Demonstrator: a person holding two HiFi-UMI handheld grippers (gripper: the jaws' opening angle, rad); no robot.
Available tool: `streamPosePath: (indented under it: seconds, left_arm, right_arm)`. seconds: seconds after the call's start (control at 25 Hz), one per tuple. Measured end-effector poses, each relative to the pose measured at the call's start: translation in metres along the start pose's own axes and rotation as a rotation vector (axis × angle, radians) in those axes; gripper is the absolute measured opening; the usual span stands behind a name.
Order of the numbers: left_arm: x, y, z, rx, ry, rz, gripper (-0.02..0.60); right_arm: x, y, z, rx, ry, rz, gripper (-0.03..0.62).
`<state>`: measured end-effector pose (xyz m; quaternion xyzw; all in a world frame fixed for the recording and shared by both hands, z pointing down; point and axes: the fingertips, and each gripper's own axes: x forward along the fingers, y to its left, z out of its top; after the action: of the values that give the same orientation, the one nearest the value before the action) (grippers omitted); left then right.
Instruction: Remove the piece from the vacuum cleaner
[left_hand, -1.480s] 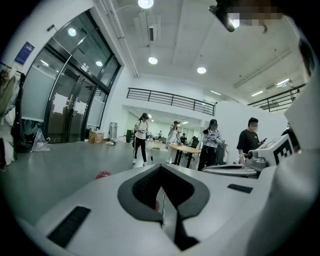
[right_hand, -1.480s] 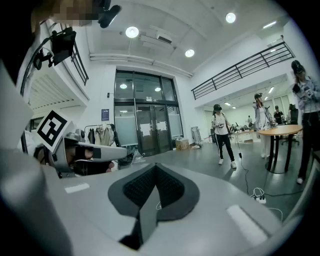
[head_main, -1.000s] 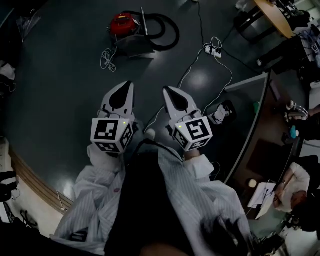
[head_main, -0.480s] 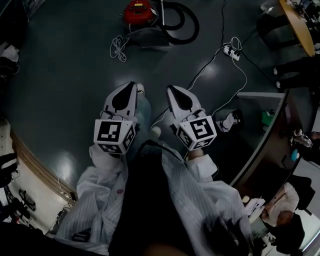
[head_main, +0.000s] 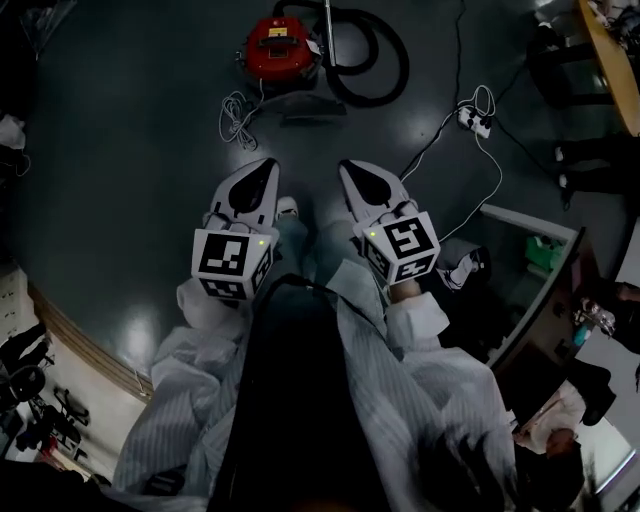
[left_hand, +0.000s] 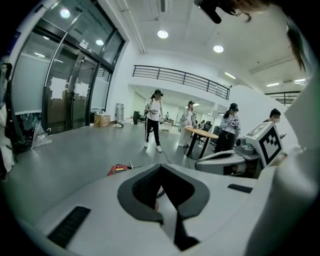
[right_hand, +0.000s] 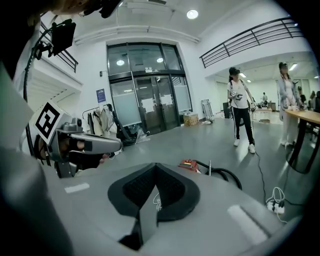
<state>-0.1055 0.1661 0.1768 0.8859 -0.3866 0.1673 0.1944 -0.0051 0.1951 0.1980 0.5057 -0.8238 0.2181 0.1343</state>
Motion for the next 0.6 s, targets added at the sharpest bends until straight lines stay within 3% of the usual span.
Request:
streamPosePath:
  seconds: [0.28, 0.6]
  left_arm:
    - [0.113, 0.056, -0.009, -0.034, 0.124, 0.029, 0.005]
    - [0.247, 0.110, -0.023, -0.034, 0.268, 0.077, 0.005]
  right_arm:
    - [0.110, -0.087, 0.002, -0.002, 0.137, 0.065, 0.002]
    - [0.224, -0.162, -0.012, -0.085, 0.316, 0.257, 0.003]
